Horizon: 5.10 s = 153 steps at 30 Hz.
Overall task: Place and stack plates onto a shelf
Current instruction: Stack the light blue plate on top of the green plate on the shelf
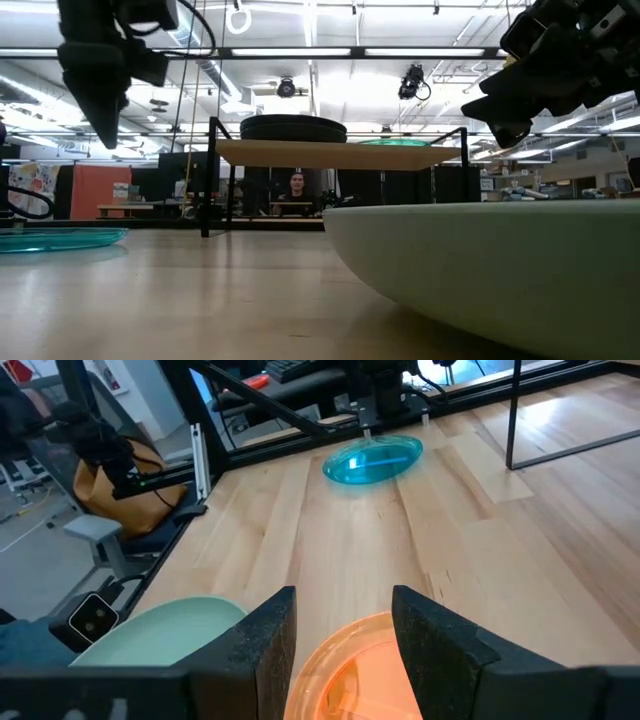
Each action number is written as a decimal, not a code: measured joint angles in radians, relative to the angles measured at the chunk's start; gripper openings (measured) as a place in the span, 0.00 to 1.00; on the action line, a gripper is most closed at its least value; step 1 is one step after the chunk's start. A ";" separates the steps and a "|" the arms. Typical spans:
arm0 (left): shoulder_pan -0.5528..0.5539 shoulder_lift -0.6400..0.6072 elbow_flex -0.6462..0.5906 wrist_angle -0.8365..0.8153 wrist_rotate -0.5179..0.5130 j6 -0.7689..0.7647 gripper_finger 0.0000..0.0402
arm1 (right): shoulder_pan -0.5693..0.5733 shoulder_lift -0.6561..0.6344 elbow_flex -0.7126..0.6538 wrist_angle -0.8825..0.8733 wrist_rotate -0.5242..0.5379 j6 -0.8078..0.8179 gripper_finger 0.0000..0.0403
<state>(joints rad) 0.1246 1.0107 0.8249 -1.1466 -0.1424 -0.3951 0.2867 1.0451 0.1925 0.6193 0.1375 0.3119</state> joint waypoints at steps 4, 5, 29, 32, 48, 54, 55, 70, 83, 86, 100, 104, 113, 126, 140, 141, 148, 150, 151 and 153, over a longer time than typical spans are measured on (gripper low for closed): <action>0.074 0.045 0.000 0.023 0.071 0.095 0.47 | 0.000 0.000 0.000 0.000 0.000 0.000 0.43; 0.088 0.056 0.000 0.026 0.081 0.113 0.47 | 0.000 0.000 0.000 0.000 0.000 0.000 0.43; 0.155 0.082 -0.299 0.310 0.260 0.083 0.47 | 0.000 0.000 0.000 0.000 0.000 0.003 0.43; 0.155 0.082 -0.324 0.344 0.259 0.048 0.47 | 0.000 0.000 0.000 0.000 0.000 0.002 0.43; 0.153 0.091 -0.395 0.402 0.248 -0.036 0.47 | 0.000 0.000 0.000 0.000 0.000 0.001 0.43; 0.153 0.087 -0.437 0.440 0.272 -0.098 0.47 | 0.000 0.000 0.000 0.000 -0.001 0.000 0.43; 0.153 0.087 -0.438 0.441 0.272 -0.103 0.47 | 0.000 0.000 0.000 0.000 0.000 0.000 0.43; 0.153 0.087 -0.442 0.437 0.258 -0.117 0.26 | 0.000 0.000 0.000 0.000 0.000 0.001 0.43; 0.152 0.087 -0.444 0.456 0.320 -0.163 0.02 | 0.000 0.000 0.000 0.000 0.000 0.003 0.43; 0.152 0.087 -0.444 0.463 0.344 -0.180 0.01 | 0.000 0.000 0.000 0.000 0.000 0.003 0.43; 0.116 0.063 -0.446 0.607 0.441 -0.310 0.01 | 0.000 0.000 0.000 0.001 0.037 0.146 0.43; 0.061 0.040 -0.446 0.655 0.442 -0.359 0.01 | 0.000 0.000 0.000 0.012 0.072 0.157 0.43; -0.076 0.028 -0.444 0.919 0.321 -0.531 0.01 | -0.001 0.000 0.000 0.133 0.278 0.165 0.43; -0.201 0.028 -0.444 1.249 -0.161 -0.633 0.01 | -0.028 0.105 0.140 0.204 0.433 0.231 0.43; -0.283 0.028 -0.443 1.289 -0.620 -0.565 0.01 | -0.029 0.472 0.457 0.202 0.635 0.007 0.43; -0.288 0.028 -0.443 1.298 -0.645 -0.555 0.01 | -0.029 0.497 0.480 0.202 0.648 -0.010 0.43; -0.329 0.029 -0.443 1.380 -0.771 -0.486 0.01 | -0.033 0.644 0.618 0.203 0.805 -0.148 0.43; -0.339 0.029 -0.443 1.392 -0.797 -0.468 0.01 | -0.037 0.676 0.649 0.202 0.819 -0.183 0.43; -0.343 0.029 -0.443 1.396 -0.809 -0.461 0.01 | -0.041 0.693 0.669 0.203 0.820 -0.194 0.43; -0.350 0.029 -0.443 1.408 -0.833 -0.450 0.01 | -0.047 0.720 0.697 0.203 0.820 -0.213 0.43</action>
<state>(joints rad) -0.2257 1.0401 0.3820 0.2612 -0.9749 -0.8451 0.2392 1.7650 0.8893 0.8223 0.9573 0.0990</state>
